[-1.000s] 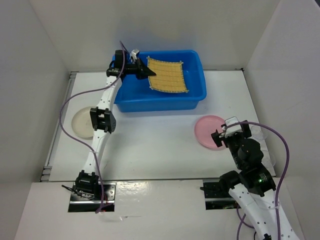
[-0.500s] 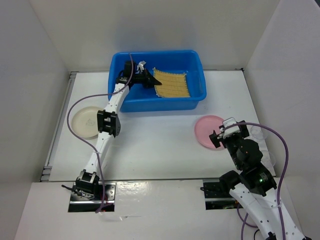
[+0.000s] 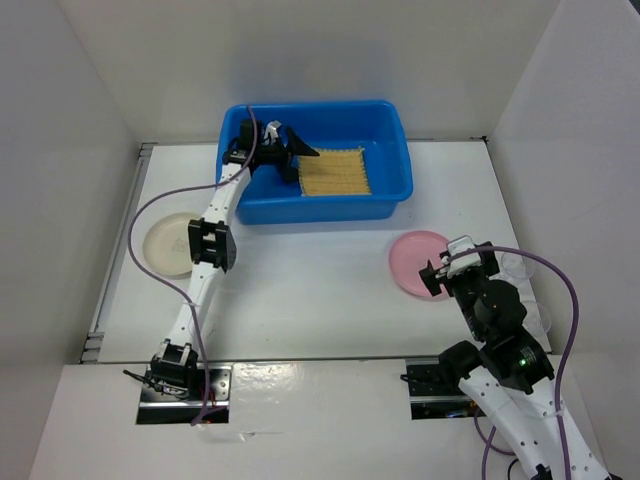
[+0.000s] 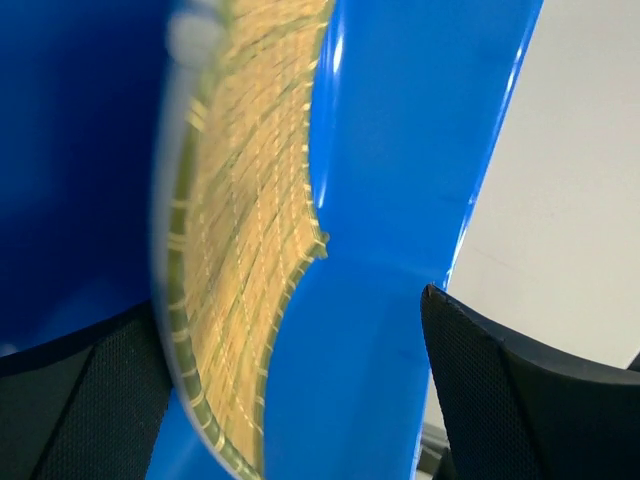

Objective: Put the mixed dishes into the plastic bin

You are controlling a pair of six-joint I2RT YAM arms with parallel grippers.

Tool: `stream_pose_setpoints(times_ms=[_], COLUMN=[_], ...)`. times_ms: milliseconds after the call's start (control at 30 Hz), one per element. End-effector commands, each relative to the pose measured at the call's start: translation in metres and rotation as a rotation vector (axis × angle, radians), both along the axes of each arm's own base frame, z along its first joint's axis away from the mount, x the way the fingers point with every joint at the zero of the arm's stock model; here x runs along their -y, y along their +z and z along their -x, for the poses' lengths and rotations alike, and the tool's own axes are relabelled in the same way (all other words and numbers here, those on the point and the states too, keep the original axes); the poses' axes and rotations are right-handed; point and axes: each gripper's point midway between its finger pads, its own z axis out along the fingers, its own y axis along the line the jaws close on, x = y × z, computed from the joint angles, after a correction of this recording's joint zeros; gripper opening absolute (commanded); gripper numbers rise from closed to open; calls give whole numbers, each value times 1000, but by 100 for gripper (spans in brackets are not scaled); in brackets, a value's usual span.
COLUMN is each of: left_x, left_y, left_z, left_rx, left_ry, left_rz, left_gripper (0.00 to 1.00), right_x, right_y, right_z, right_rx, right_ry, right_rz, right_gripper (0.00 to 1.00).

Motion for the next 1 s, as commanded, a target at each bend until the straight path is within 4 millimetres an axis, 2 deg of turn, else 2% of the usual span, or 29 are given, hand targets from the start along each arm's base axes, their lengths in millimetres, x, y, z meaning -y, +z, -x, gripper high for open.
stream_pose_setpoints(times_ms=[0,100,167,233,267,433,467,533,567,633,667,700,733,800,833,867,900,933,967], left_x=[-26,-36,-41,-39,-30,-9,-11,1,-1,6,3,1,-6,-28,-62,-82,-101,-129,-146], left_y=[134,148,149,135,125,91,71,58,38,26,23,29,53,84,120,137,172,181,194], left_z=[8,13,14,18,24,40,42,51,54,60,61,59,54,49,50,53,62,70,73], left_rx=[205,164,157,114,80,11,-36,-50,-87,-106,-106,-82,-13,85,144,178,225,211,218], left_ry=[50,103,129,135,135,116,113,90,78,68,70,81,147,250,406,473,552,650,706], left_rz=[-7,-39,-75,-121,-153,-268,-296,-339,-369,-407,-426,-440,-497,-620,-759,-836,-873,-977,-1001], left_gripper=[100,100,100,100,100,100,100,100,100,100,100,100,100,100,100,100,100,100,100], right_x=[-3,-6,-7,-11,-11,-16,-16,-15,-15,-15,-15,-13,-11,-9,-9,-7,-7,-7,-7], right_y=[12,14,16,16,16,15,15,17,17,19,19,19,20,23,20,20,20,20,20], right_z=[-1,1,2,3,3,6,6,7,7,8,8,8,9,8,9,9,9,9,9], right_rx=[53,62,71,71,71,71,71,79,80,88,88,88,97,105,105,106,106,106,106], right_ry=[7,25,37,55,55,88,88,88,88,88,88,79,68,57,57,47,46,46,46], right_rz=[-42,-48,-44,-45,-45,-47,-47,-51,-51,-55,-56,-55,-58,-62,-62,-61,-61,-61,-61], right_gripper=[98,98,98,98,98,98,98,98,98,98,98,98,98,98,98,98,98,98,98])
